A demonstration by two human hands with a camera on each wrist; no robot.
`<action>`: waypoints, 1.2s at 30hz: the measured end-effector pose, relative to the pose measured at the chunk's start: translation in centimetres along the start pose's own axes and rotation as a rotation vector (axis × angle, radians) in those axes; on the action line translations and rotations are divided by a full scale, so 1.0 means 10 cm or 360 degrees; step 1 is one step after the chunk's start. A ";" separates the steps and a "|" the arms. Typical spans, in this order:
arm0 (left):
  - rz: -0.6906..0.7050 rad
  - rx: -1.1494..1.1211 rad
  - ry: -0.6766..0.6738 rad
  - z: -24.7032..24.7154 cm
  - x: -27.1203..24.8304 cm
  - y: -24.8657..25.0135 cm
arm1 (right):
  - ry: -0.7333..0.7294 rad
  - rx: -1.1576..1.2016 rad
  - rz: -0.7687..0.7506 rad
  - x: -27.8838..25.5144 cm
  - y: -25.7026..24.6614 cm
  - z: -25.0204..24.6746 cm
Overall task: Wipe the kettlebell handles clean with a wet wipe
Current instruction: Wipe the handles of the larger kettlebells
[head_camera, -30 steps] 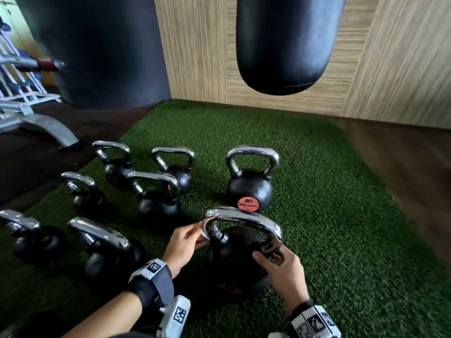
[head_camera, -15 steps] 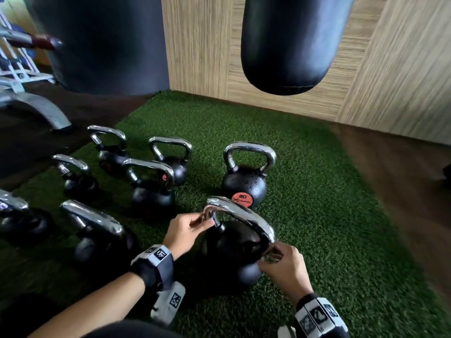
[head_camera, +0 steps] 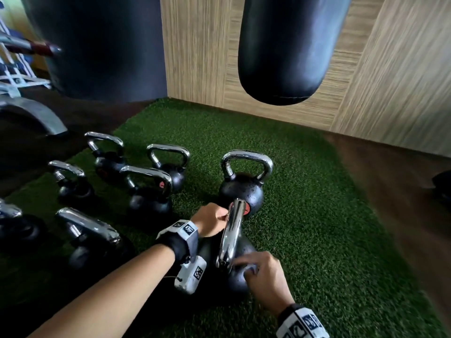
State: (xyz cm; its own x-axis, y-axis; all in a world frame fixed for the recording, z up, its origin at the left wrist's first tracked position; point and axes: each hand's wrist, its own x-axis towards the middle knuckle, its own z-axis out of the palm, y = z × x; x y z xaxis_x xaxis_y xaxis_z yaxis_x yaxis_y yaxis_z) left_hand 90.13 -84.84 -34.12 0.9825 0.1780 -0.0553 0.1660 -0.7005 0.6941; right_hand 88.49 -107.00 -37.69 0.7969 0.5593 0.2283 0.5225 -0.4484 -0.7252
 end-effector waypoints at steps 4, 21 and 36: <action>-0.0032 -0.0448 -0.0094 -0.01 -0.10 -0.12 | 0.0034 -0.0081 0.0258 0.34 0.11 0.13; 0.0078 -0.0232 0.0301 -0.17 0.13 0.08 | -0.0373 0.0215 0.0640 0.45 0.36 0.38; 0.0124 0.0011 0.0265 -0.56 -0.12 0.44 | -0.0355 0.0177 0.0658 0.42 0.28 0.36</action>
State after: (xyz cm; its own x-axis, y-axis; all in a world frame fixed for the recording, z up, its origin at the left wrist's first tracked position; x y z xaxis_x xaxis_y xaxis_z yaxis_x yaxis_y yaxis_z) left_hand 89.18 -84.23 -27.00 0.9649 0.2343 0.1185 0.0908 -0.7212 0.6867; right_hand 92.22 -103.42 -41.11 0.8402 0.4910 -0.2300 0.1300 -0.5941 -0.7938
